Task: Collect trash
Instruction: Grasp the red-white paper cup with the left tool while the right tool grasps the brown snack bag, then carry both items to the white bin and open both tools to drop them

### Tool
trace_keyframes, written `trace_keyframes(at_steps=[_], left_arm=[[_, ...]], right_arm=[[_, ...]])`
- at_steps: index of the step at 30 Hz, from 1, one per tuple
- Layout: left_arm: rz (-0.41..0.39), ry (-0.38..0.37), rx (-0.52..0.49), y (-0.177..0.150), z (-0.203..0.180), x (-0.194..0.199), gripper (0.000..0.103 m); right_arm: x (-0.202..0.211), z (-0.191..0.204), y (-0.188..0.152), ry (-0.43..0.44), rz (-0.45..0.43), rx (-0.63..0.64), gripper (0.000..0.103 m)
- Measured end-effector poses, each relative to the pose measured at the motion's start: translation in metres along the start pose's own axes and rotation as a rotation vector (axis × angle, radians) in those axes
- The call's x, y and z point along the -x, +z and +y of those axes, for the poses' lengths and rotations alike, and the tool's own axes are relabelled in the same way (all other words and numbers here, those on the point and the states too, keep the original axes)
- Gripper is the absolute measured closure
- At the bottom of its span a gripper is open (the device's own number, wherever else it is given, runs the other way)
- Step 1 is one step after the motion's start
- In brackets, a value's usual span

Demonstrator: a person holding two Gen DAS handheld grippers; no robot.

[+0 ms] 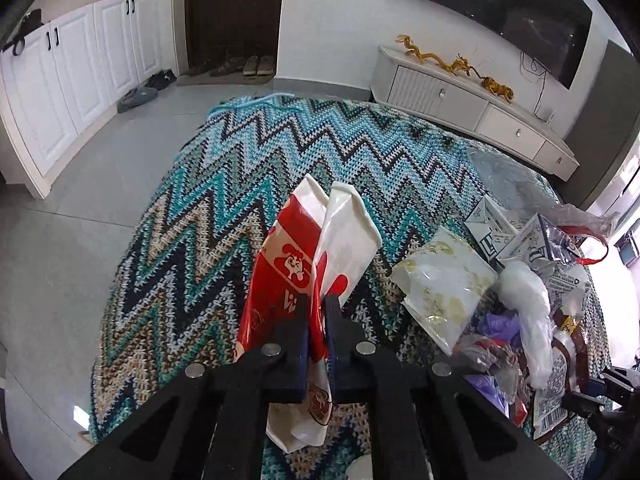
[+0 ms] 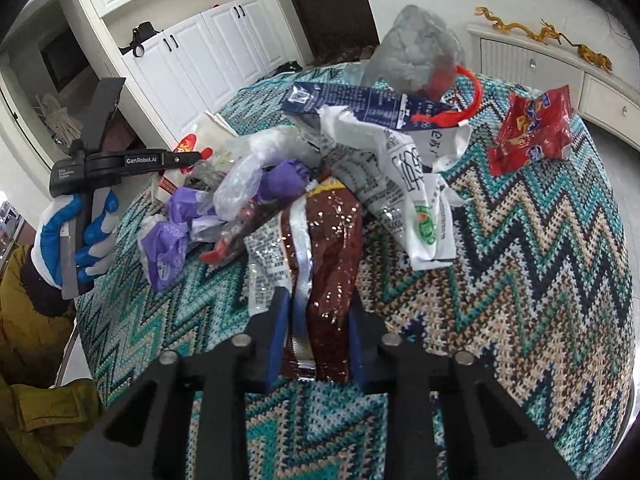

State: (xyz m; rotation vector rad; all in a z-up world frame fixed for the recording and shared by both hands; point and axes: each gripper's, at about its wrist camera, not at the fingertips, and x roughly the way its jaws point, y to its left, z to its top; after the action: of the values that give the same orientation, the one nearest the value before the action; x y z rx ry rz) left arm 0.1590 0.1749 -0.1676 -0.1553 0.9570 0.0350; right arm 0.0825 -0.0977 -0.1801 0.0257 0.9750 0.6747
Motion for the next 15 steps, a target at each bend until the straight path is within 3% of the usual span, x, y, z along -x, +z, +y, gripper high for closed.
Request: trace_keyframes(at_steps=[3, 9, 15], left_arm=[[-0.034, 0.006, -0.004, -0.001, 0.004, 0.020, 0.096], [-0.115, 0.016, -0.002, 0.004, 0.008, 0.067, 0.096], [-0.208, -0.011, -0.123, 0.015, -0.051, 0.120, 0.096]], right_arm=[[0.010, 0.005, -0.005, 0.025, -0.029, -0.002, 0.096], [0.044, 0.019, -0.012, 0.036, -0.108, 0.032, 0.098], [0.103, 0.006, -0.021, 0.001, -0.262, -0.003, 0.098]])
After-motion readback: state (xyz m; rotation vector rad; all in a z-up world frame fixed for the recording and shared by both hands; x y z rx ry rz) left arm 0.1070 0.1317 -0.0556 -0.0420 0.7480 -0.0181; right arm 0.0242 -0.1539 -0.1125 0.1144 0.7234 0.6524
